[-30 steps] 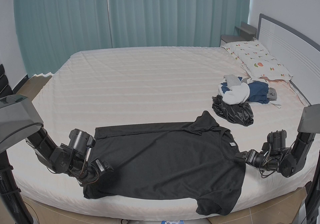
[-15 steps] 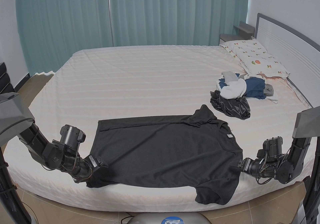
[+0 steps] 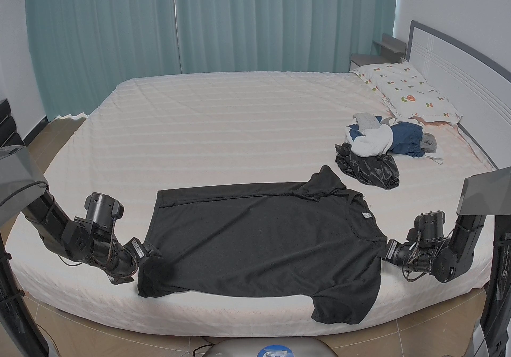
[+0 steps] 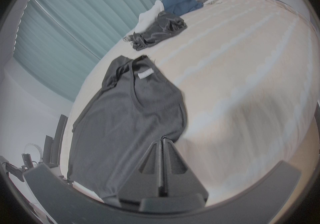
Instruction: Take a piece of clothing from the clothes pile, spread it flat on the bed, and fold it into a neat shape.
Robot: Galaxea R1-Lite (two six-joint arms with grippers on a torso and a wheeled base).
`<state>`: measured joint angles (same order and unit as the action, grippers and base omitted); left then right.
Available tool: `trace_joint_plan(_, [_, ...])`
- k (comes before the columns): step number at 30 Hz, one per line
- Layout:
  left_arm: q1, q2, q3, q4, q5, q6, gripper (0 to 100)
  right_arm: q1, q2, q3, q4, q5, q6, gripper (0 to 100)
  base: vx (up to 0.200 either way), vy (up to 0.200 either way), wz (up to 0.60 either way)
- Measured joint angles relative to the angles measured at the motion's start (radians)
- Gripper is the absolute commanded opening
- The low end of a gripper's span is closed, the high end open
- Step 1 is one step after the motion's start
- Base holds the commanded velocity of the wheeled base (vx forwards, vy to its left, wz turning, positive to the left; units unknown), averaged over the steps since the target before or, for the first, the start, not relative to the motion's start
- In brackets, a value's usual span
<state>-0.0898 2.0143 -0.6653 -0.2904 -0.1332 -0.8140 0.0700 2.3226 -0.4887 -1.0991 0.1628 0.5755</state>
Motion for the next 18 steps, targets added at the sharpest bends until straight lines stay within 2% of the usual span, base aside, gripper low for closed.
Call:
trace_joint_plan(9, [0.032,0.043,-0.015,-0.004,0.009,0.053,100,-0.055,0.006,-0.090,0.000,0.010,-0.014,0,0.000,0.000,0.00])
trace_joint_plan(18, [0.036,0.068,-0.014,-0.001,0.011,0.063,100,-0.071,0.021,-0.136,0.004,0.033,-0.048,0,0.000,0.000,0.00])
